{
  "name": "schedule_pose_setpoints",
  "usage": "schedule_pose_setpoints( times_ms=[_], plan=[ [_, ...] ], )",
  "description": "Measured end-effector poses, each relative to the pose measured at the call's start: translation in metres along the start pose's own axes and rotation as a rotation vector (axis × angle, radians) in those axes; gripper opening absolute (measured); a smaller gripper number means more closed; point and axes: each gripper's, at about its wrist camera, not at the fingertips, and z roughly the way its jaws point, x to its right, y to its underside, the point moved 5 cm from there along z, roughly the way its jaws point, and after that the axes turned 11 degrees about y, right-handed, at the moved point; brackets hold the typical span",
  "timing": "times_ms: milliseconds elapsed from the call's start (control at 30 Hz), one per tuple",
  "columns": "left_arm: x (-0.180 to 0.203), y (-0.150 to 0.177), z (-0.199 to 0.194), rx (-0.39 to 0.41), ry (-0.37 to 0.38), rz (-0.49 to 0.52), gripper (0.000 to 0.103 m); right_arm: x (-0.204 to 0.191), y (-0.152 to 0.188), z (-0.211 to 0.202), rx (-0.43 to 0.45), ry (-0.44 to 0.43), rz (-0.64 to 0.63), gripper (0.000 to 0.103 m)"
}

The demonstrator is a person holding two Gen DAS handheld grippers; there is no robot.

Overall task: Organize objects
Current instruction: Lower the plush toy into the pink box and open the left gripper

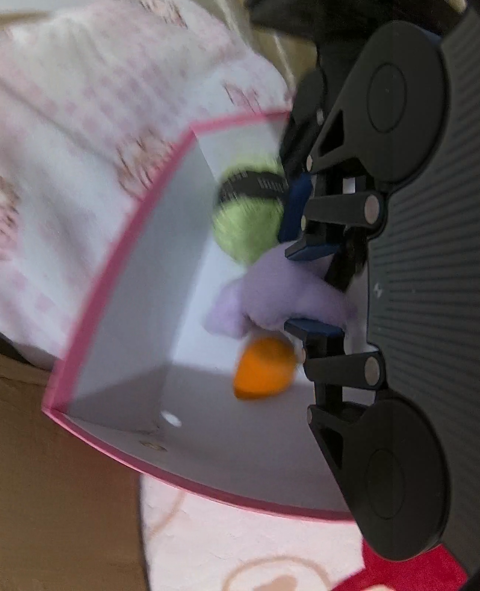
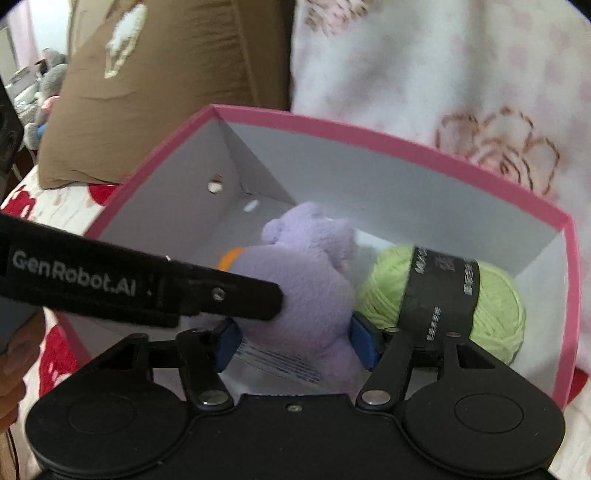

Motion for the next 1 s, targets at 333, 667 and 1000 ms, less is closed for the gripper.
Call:
schedule_pose_setpoints(
  times_ms=[333,667,1000],
  plan=[
    [0.008,-0.002,0.013,0.030,-0.059,0.075,0.030,-0.002,-0.002,-0.005,0.032,0.108,0.021,0.055],
    [0.009,-0.004,-0.004,0.069,-0.076,0.067,0.030,0.003,0.003,-0.013,0.023,0.261,0.075,0.051],
    [0.031,0.013,-0.039,0.017,-0.126,0.161,0.030,0.015,0.034,-0.086,0.094,0.196,0.209,0.067]
  ],
)
